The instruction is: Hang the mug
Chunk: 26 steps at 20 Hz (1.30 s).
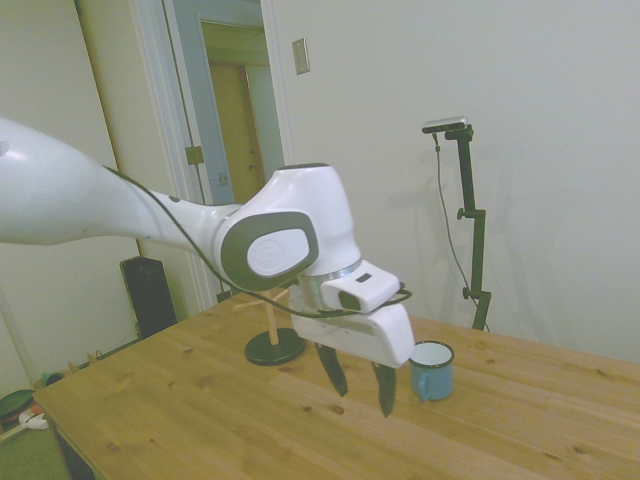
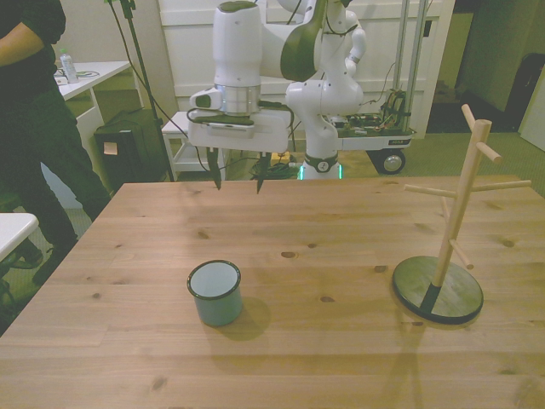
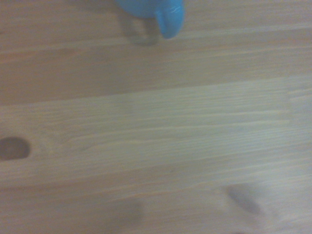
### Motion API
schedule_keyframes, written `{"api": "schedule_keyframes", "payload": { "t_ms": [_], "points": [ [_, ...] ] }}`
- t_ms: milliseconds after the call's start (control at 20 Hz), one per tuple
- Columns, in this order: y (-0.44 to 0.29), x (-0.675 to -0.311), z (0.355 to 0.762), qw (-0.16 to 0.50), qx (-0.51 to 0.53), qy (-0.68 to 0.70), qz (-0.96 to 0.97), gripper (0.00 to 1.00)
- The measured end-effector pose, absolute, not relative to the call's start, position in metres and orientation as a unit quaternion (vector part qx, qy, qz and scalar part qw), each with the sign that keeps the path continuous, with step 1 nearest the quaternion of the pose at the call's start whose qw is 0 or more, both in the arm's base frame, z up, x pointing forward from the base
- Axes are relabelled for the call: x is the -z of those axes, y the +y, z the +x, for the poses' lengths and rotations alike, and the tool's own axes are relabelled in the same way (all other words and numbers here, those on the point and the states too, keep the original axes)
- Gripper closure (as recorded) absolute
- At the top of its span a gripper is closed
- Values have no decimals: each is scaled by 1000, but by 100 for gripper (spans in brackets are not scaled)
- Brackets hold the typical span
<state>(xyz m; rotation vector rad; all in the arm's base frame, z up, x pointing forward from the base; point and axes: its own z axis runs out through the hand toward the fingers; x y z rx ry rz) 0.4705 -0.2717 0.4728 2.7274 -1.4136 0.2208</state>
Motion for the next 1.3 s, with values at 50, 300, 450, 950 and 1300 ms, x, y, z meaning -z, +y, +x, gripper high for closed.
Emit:
{"api": "schedule_keyframes", "payload": {
  "t_ms": [50, 300, 450, 950, 1300],
  "points": [
    [-284, -478, 474, 33, -74, -461, 884, 0],
    [-320, -485, 514, 28, -85, -467, 880, 0],
    [-331, -481, 544, 18, -92, -468, 879, 0],
    [-326, -475, 611, 2, -95, -454, 886, 0],
    [-327, -457, 641, 8, -90, -446, 890, 0]
  ]
}}
